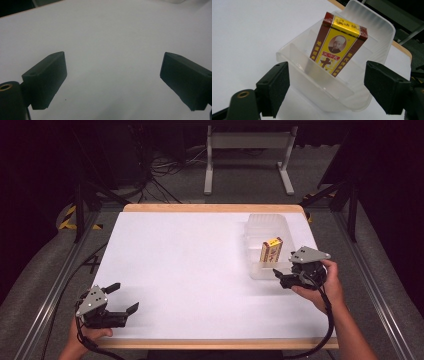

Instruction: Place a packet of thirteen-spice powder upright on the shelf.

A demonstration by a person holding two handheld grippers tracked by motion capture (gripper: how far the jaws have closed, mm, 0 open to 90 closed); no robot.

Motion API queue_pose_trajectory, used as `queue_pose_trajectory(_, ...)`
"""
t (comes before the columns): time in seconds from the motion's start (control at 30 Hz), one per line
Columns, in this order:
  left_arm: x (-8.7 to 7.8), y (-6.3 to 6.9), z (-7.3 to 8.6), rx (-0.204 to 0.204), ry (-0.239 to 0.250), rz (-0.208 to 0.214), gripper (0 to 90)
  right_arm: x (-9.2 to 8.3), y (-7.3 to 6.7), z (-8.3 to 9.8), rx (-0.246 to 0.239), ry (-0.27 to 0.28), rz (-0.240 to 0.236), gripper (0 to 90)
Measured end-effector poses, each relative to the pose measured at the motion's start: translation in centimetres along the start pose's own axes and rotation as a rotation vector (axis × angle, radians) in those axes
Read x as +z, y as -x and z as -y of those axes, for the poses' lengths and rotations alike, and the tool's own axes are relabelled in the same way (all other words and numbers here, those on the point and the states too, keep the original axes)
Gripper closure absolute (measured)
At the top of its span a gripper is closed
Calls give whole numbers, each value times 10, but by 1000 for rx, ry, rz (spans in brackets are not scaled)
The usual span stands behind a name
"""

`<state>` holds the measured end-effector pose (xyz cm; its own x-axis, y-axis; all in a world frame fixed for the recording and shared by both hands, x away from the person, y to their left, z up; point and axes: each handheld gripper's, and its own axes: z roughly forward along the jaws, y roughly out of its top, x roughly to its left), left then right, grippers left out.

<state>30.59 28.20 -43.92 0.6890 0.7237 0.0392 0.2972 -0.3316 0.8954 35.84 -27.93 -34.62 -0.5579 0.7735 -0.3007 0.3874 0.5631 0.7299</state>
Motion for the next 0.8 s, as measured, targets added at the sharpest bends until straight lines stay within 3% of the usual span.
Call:
queue_pose_trajectory(0.47,0,0,0,-1,-1,-1,77,-2,-8,30,-53,-29,-11,180)
queue_pose_trajectory(0.8,0,0,0,2,-5,-3,78,1,-9,64,-71,-51,-4,143)
